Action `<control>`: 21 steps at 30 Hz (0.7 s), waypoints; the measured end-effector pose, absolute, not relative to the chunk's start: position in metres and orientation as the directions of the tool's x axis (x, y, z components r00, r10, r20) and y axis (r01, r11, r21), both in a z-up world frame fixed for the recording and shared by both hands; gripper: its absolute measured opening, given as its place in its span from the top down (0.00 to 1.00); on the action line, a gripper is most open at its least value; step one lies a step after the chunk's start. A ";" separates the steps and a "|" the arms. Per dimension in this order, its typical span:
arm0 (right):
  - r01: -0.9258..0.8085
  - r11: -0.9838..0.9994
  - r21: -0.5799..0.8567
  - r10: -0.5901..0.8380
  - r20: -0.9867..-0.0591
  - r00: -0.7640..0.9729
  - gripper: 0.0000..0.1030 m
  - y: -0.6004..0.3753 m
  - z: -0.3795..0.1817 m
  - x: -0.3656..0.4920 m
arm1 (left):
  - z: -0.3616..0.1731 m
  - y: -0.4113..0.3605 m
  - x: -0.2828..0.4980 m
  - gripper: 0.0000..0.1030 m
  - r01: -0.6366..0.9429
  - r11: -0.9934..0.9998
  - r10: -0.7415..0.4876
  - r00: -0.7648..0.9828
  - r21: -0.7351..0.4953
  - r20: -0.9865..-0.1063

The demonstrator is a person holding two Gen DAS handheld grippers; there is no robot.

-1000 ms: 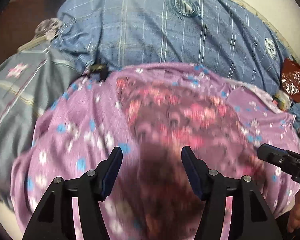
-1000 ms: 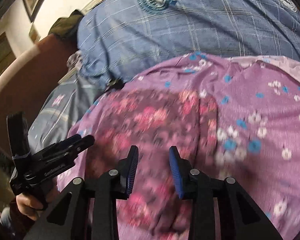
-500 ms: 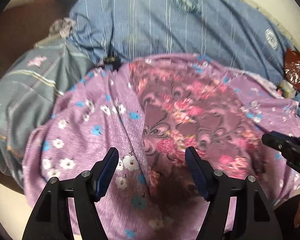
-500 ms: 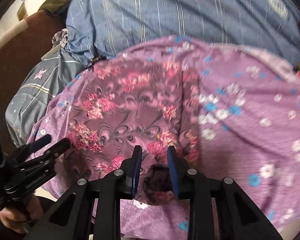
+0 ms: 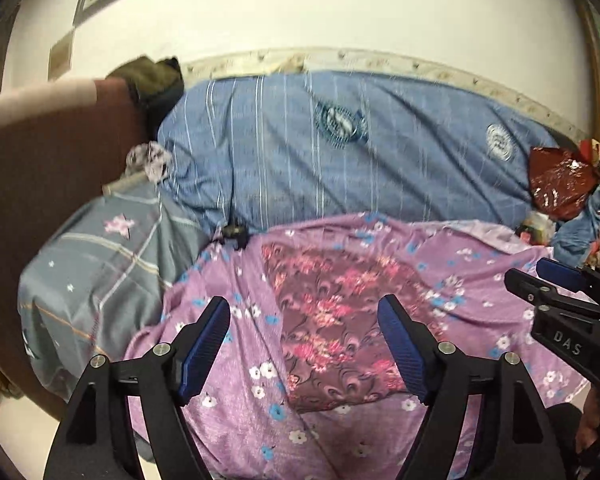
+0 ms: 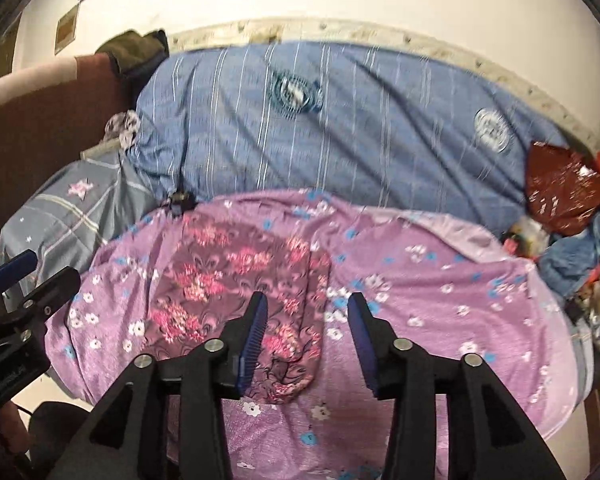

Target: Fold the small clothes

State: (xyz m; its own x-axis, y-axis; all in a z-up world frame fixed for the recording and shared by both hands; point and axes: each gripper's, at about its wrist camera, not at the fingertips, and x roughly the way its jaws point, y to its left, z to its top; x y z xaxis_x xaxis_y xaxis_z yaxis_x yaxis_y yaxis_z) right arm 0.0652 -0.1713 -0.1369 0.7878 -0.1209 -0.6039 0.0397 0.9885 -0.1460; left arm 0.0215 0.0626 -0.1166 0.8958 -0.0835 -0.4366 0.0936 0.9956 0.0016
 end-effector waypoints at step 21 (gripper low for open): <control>0.147 0.975 -0.167 -0.210 -0.472 0.856 0.43 -0.181 -0.080 0.004 | -0.076 0.062 -0.055 0.09 0.035 0.997 -0.011 0.953 0.072 -0.303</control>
